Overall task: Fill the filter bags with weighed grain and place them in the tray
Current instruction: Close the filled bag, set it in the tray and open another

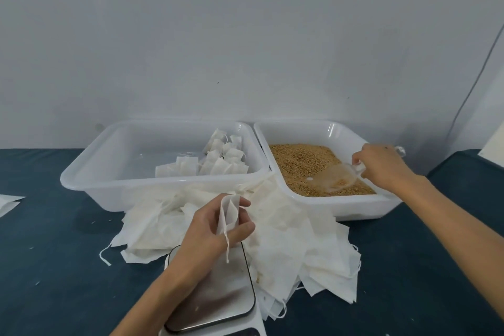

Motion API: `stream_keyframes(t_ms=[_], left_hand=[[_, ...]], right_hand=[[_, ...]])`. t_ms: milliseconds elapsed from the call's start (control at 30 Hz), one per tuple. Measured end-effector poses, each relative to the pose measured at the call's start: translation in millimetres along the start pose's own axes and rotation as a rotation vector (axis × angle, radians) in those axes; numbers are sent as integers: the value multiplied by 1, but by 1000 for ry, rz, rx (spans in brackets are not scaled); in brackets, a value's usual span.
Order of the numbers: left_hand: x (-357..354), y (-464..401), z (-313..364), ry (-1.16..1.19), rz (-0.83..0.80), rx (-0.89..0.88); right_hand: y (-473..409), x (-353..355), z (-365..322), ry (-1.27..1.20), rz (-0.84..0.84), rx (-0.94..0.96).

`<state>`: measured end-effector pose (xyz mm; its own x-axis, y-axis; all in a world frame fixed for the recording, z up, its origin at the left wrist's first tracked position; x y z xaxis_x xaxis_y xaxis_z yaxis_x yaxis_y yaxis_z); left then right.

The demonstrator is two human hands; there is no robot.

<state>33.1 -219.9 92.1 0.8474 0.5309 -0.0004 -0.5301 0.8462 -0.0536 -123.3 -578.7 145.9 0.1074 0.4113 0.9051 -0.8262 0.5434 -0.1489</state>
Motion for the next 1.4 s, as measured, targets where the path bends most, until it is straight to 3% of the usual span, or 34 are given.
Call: stream_keyframes(t_ms=[200, 367, 567, 700, 833, 1133, 1400], left_hand=[[1, 1, -1, 7, 9, 21], [-1, 2, -1, -6, -12, 14], [-8, 3, -5, -6, -48, 32], [-6, 6, -4, -81, -17, 32], [-12, 15, 9, -453, 78, -140], [-11, 9, -4, -97, -1, -26], [-5, 1, -7, -158, 24, -11]], right_hand=[[-15, -14, -46, -367, -21, 105], [-8, -30, -23, -624, -32, -2], [9, -31, -16, -831, -23, 30], [12, -25, -17, -904, 15, 43], [13, -23, -15, -935, 51, 27], [20, 1, -27, -1071, 75, 93], [49, 73, -84, -1105, 96, 345]])
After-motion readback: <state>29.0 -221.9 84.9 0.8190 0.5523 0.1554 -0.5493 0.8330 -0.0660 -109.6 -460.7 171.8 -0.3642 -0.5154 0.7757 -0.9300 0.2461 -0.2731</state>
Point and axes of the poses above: each hand's wrist, its own y-axis away from the middle knuckle, its own x-axis out of the back of the hand, z = x × y, the point moved 10 cm from there along -y, towards the middle knuckle, and after that the axes turned 10 degrees about x, right-handed, at the moved point
